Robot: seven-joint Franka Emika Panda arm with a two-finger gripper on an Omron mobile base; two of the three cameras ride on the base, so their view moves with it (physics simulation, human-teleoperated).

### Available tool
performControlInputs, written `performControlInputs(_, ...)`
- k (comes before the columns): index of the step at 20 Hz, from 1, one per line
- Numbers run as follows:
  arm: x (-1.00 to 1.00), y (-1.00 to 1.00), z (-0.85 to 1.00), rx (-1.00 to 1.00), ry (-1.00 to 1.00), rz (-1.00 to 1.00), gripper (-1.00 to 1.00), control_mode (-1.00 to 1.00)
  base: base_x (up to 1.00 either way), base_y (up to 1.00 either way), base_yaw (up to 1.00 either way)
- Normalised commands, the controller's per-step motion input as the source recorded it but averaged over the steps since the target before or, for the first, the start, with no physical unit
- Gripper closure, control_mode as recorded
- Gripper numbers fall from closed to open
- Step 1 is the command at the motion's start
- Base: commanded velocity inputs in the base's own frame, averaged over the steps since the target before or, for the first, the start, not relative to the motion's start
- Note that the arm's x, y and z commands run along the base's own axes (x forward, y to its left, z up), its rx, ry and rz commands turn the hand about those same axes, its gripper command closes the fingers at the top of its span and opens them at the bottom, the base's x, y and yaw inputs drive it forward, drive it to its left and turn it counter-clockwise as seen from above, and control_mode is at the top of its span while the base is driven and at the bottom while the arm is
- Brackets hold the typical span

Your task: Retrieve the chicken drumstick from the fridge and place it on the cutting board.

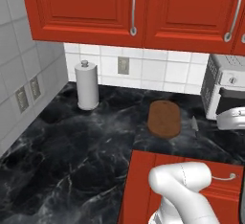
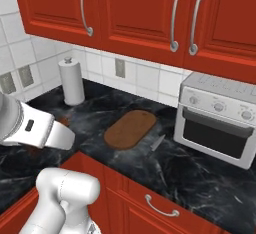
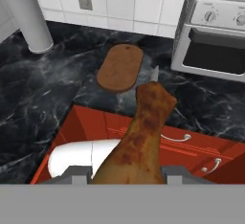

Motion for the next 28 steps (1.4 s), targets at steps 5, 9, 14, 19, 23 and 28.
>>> performControlInputs(5, 0.99, 0.24, -0.38, 0.00, 0.06, 0.00, 1.00, -1.00, 0.00, 0.00, 0.00)
performControlInputs(9, 0.89, 0.14, -0.51, 0.01, 0.12, 0.00, 1.00, -1.00, 0.00, 0.00, 0.00)
performControlInputs(14, 0.69, 0.00, -0.58, 0.01, 0.08, 0.01, 1.00, -1.00, 0.00, 0.00, 0.00)
performControlInputs(19, 0.79, -0.08, -0.20, 0.00, 0.04, 0.03, 1.00, -1.00, 0.00, 0.00, 0.00)
performControlInputs(23, 0.86, -0.26, -0.10, 0.00, 0.05, 0.06, 1.00, -1.00, 0.00, 0.00, 0.00)
performControlInputs(28, 0.88, -0.24, -0.45, 0.01, 0.15, 0.11, 1.00, -1.00, 0.00, 0.00, 0.00)
